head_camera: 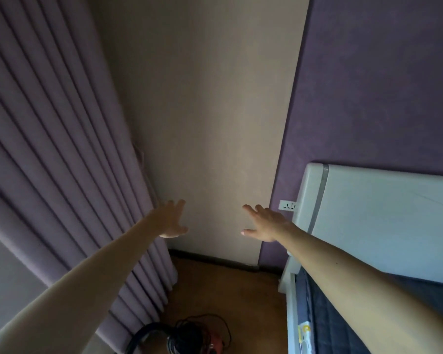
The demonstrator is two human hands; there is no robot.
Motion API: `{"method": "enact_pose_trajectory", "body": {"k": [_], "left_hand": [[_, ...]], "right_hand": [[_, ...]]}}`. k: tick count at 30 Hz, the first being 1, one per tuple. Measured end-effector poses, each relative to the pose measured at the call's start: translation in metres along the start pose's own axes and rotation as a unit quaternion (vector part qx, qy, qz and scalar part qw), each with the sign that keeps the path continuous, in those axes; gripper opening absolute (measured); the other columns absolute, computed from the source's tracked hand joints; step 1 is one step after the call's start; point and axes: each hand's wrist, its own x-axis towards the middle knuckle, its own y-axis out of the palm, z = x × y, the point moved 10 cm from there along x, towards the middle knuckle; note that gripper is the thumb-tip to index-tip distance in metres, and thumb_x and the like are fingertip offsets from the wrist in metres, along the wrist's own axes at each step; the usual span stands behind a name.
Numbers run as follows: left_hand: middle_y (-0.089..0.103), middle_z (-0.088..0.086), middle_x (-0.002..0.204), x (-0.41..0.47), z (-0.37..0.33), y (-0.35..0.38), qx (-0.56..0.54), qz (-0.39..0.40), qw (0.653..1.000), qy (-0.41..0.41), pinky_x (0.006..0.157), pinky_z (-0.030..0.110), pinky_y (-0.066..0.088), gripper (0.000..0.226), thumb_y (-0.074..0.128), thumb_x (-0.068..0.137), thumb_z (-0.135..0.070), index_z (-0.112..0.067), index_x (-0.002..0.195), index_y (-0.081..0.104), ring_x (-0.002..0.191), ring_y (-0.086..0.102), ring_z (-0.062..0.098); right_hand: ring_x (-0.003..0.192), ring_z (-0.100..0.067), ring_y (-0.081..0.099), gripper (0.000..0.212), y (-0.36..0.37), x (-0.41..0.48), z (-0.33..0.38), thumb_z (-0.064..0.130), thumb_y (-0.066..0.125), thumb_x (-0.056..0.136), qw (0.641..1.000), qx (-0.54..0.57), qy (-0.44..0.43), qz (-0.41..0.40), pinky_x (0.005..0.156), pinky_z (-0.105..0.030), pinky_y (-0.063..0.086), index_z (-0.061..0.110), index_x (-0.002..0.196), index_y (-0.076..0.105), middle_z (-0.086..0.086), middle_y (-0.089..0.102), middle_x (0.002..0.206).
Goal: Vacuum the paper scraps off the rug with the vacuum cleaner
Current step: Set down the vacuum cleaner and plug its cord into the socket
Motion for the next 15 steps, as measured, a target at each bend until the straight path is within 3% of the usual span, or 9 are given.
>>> {"method": "enact_pose_trajectory", "body": {"k": [5, 15], "left_hand": [[0.024, 0.015, 0.155, 0.016, 0.012, 0.037, -0.008, 0.037, 0.999, 0.022, 0.113, 0.043, 0.034, 0.093, 0.054, 0.089, -0.057, -0.018, 0.155, 0.002, 0.14, 0.031, 0.034], [0.013, 0.011, 0.162, 0.03, 0.046, 0.166, -0.01, 0.138, 0.989, 0.055, 0.115, 0.04, 0.031, 0.092, 0.054, 0.093, -0.054, -0.019, 0.157, -0.002, 0.145, 0.025, 0.029]], "right_hand": [[0.117, -0.033, 0.054, 0.081, 0.043, 0.008, 0.006, 0.059, 0.051, 0.092, 0.999, 0.02, 0.028, 0.024, 0.087, -0.041, 0.05, 0.023, 0.153, 0.011, -0.015, 0.044, 0.139], [0.12, -0.036, 0.053, 0.077, 0.165, 0.018, 0.032, 0.061, 0.049, 0.091, 0.994, 0.041, 0.053, 0.09, 0.09, -0.047, 0.051, 0.02, 0.15, 0.02, -0.014, 0.047, 0.138]]}}
